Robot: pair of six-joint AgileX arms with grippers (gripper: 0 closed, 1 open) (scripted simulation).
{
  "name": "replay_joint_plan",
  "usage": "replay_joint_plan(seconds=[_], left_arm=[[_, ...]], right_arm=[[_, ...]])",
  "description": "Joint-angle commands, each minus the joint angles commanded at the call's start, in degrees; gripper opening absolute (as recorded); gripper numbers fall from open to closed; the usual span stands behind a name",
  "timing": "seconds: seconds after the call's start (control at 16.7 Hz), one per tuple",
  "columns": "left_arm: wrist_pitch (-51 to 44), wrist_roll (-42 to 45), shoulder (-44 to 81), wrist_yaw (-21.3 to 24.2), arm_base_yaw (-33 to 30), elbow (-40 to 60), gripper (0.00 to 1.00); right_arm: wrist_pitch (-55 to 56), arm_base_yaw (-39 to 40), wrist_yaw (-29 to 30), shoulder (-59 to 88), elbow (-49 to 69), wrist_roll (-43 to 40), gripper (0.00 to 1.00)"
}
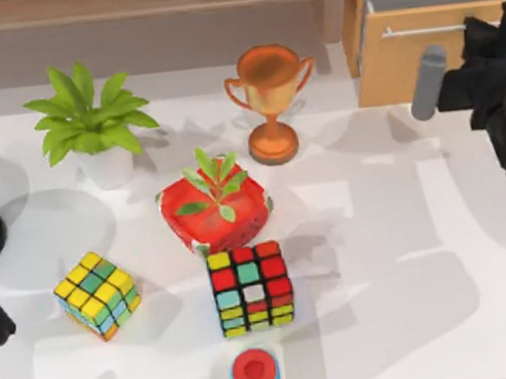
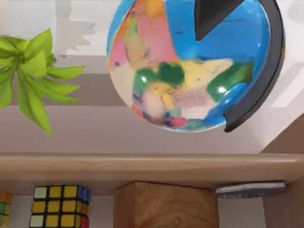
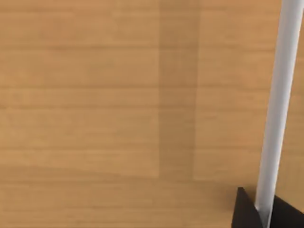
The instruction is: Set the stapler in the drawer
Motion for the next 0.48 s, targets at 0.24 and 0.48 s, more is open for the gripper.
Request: replay_joint_plan(seconds=[0.24, 0.48], left_arm=[[0.0, 0.0, 0.0, 0.0, 0.0, 0.0, 1.0], [0.0, 0.0, 0.0, 0.0, 0.0, 0.0, 1.0]], right_arm=[[-3.9, -0.7, -0.9, 3.1, 6.6, -0.1, 0.0], [-7.7, -1.4, -1.8, 6.1, 13.2, 0.0, 0.0]])
